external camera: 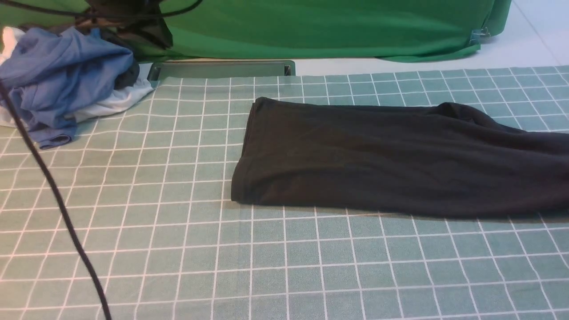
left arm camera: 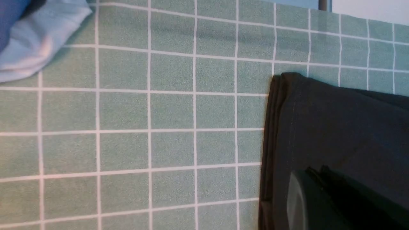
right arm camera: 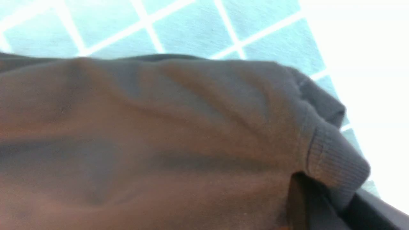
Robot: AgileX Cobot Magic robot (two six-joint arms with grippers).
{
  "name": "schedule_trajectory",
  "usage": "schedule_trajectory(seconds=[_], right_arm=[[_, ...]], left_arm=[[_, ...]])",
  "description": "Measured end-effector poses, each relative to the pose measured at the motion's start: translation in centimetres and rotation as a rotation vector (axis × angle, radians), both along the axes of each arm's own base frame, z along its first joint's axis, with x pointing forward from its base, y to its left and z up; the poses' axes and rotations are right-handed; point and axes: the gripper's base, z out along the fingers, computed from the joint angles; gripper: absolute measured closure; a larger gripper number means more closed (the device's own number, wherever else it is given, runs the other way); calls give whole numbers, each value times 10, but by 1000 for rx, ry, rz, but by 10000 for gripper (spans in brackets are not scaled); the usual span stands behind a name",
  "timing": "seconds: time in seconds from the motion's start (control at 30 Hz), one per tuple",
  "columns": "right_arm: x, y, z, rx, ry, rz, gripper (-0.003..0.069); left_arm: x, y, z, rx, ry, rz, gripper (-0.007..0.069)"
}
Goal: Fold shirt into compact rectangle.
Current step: 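Fold the right end of the dark garment over onto its left end with the right gripper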
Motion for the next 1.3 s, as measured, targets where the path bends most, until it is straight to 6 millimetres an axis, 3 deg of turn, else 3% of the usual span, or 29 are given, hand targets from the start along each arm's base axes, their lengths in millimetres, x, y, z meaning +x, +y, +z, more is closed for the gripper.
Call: schedule_trajectory(seconds=[0.2,0.23,0.27,0.4,0.57,0.67,0.7,0.73,0.87,1.0,1.1,1.23,1.3], right_arm=[[32,51,40,9,-16,119,590],[41,73,54,7,-40,154,590],[44,83,58,7,-48,168,590],[60,156,70,76,-87,266,590],[65,267,72,188,-129,429,590],[57,339,74,233,-187,523,590],[57,343,75,235,-198,529,590],[50,377,75,261,-234,572,590],[38,443,68,326,-339,658,590],[37,480,55,370,-432,667,585],[43,496,38,380,-473,662,560],[48,510,17,385,-497,655,441],[49,514,5,380,-472,658,313]], left_arm=[[-10,15,6,25,1,28,608],[-9,21,5,26,5,41,608],[-9,24,4,26,7,48,608],[-9,38,1,-24,21,80,608],[-7,60,-28,-84,112,135,608],[-6,71,-40,-94,148,161,608],[-7,72,-40,-96,148,163,608],[-7,76,-39,-113,147,171,608],[-7,73,-34,-202,134,172,608],[-7,69,-31,-259,128,166,608],[-7,68,-30,-268,127,164,608],[-7,68,-30,-268,127,164,608],[-7,67,-30,-277,126,163,608]])
